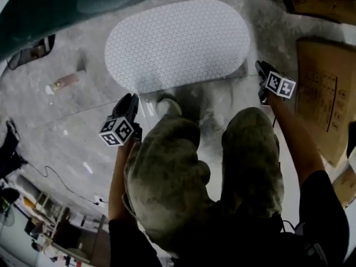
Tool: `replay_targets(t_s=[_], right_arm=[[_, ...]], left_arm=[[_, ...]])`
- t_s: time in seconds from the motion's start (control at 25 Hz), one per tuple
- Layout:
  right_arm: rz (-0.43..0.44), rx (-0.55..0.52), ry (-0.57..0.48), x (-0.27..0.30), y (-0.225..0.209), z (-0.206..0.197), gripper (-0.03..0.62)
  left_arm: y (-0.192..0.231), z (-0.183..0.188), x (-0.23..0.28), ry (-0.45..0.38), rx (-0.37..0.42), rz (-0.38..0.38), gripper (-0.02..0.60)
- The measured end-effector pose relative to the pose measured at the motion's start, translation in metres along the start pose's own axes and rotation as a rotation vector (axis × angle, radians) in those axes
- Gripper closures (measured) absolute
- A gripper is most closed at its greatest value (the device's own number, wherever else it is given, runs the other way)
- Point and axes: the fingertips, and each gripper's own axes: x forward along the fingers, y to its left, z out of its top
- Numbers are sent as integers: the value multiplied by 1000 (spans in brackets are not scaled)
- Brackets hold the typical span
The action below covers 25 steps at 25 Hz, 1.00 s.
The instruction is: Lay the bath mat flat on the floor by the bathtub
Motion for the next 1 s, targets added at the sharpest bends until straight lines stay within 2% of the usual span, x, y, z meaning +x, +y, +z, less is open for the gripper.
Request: replay_targets(t_s=[0.16,0.2,0.32,0.44,0.56,0.68,0.84,1.0], right_arm=[[-21,25,64,-53,43,-12,510],[-20,33,79,-70,56,-14,546],[-1,38,109,-117,93,-10,568],[53,33,137,-159,132,2,571],[102,66,155,-205,163,18,571],[129,83,184,-255,188,26,571],[84,-9,235,-326,215,30,571],[60,65,245,-393,214,46,571]], left_arm=[[-26,27,-31,47,-39,-51,471],[-34,35,-42,56,-49,-60,481],[-63,63,-71,88,-52,-90,538],[-98,85,-99,121,-31,-116,551],[-136,97,-126,141,6,-106,555],[-165,108,-161,140,-18,-86,557],[-192,119,-216,172,-3,-58,557],[-228,135,-269,167,-31,-41,557]])
